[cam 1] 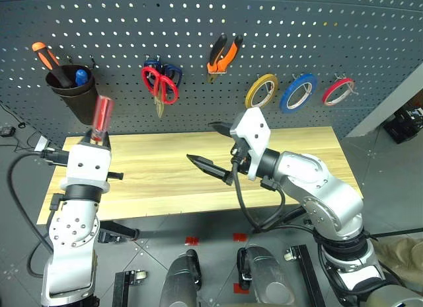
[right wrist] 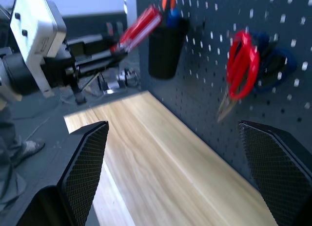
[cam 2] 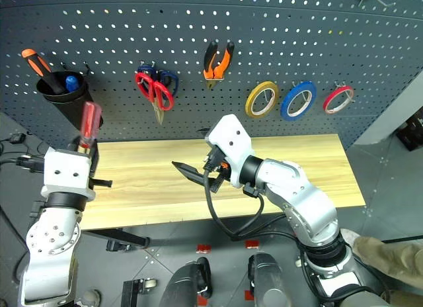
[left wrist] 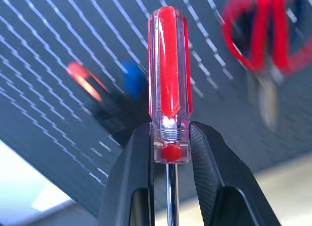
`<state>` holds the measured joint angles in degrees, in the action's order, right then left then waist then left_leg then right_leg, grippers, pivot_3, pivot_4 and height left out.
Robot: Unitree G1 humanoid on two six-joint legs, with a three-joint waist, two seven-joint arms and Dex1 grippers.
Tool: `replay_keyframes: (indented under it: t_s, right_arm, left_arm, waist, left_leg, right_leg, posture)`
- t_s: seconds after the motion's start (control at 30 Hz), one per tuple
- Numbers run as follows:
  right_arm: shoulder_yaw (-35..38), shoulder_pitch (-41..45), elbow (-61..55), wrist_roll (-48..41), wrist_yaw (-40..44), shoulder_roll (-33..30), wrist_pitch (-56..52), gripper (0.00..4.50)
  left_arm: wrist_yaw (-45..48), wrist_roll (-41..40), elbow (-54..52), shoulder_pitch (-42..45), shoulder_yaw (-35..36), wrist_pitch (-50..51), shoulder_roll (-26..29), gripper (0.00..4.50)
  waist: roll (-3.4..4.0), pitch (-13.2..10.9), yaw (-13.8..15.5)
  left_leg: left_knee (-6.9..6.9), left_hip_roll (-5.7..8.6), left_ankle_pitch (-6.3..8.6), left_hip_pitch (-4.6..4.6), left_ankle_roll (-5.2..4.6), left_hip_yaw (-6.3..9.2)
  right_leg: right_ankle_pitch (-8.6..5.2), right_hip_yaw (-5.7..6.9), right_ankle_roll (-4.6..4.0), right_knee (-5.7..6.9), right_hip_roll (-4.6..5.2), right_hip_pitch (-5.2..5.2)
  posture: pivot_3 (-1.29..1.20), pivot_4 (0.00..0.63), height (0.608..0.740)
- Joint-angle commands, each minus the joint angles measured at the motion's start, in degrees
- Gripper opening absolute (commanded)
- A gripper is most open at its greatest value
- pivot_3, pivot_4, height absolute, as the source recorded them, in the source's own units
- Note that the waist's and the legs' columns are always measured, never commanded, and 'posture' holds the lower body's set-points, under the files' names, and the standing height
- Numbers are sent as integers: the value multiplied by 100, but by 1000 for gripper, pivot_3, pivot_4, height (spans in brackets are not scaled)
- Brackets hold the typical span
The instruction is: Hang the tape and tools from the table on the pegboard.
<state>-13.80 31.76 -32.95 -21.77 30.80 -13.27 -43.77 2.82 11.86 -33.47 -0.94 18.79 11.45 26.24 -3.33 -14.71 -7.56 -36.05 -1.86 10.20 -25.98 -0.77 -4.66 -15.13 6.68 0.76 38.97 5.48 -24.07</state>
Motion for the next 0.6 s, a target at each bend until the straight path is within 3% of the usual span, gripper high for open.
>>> replay_keyframes:
  t_s: [0.03,0.27,0.6]
  right_arm:
    - [147,-28,-229,-219,120,16,300,4500]
    - [9,292,159,-102,-20,248,622,4500]
    - [-245,1146,1032,509,-575,1007,1115,4500]
  left_arm:
    - [-143,150,-367,530,507,131,230,696]
    - [-203,-128,1246,2533,712,-135,943,696]
    - [-746,27,5425,4542,-142,-2808,1127,696]
  waist:
    - [2,57,25]
    - [11,238,128]
    - [9,327,117]
  left_leg:
    - [-1,-4,-1,0,1,1]
    - [-6,-13,-4,6,3,-1]
    - [-11,-7,-6,13,4,-6]
  right_leg:
    - [1,0,-2,0,-6,0]
    - [4,6,-5,4,-27,4]
    - [13,4,-7,6,-25,9]
  posture:
    - [-199,135,740]
    - [-198,113,740]
    - [-249,113,740]
